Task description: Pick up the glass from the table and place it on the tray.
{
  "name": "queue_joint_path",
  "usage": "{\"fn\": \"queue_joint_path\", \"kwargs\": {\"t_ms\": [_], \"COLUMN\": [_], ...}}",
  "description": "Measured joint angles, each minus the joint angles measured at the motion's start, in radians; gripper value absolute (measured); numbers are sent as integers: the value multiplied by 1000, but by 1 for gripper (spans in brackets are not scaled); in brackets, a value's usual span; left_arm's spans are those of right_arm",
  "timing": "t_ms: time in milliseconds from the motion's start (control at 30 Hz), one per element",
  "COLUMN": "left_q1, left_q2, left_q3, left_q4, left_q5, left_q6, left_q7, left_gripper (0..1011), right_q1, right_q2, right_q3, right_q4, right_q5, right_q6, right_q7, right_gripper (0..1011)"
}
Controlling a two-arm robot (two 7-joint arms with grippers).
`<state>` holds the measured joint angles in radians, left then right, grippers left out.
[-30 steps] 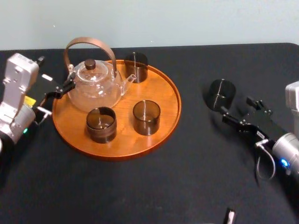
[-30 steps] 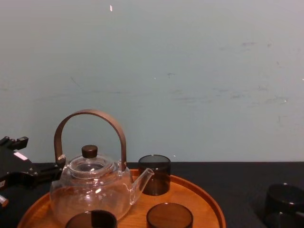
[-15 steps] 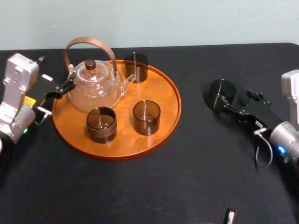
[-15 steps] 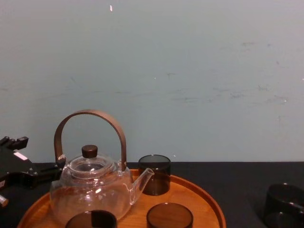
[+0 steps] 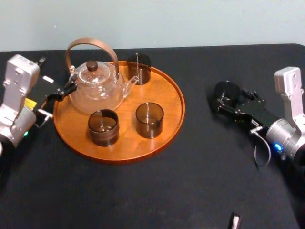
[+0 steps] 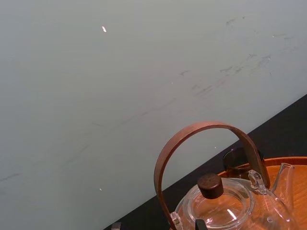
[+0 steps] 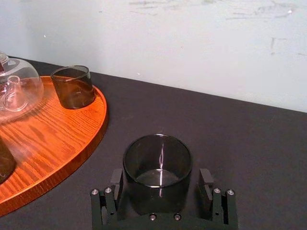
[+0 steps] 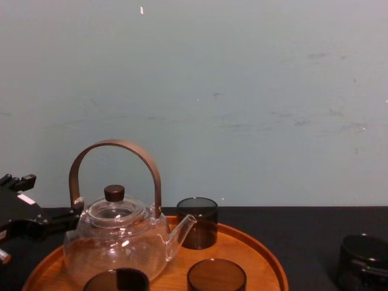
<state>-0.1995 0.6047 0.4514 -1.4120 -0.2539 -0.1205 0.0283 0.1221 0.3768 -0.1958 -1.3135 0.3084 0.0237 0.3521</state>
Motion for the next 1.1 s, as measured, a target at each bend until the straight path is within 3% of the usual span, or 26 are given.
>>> {"fn": "queue_joint_path", "kwargs": {"t_ms": [767,1100], "left_q1": [0,0], "left_q2": [0,0], "left_q3": [0,0], "left_q4": [0,0], "left_q5": [0,0], "left_q6": [0,0], "left_q7": [0,0], "left_gripper": [1001,1001], "right_q1": [104,104], "right_q2": [-25,-25], "right_q3": [-44,-45], "right_q4": [123,123], "right_q5": [-23,-24], "right_q6": [-34,-34], "right_q7": [37,37], "right_gripper": [1002,1002]}}
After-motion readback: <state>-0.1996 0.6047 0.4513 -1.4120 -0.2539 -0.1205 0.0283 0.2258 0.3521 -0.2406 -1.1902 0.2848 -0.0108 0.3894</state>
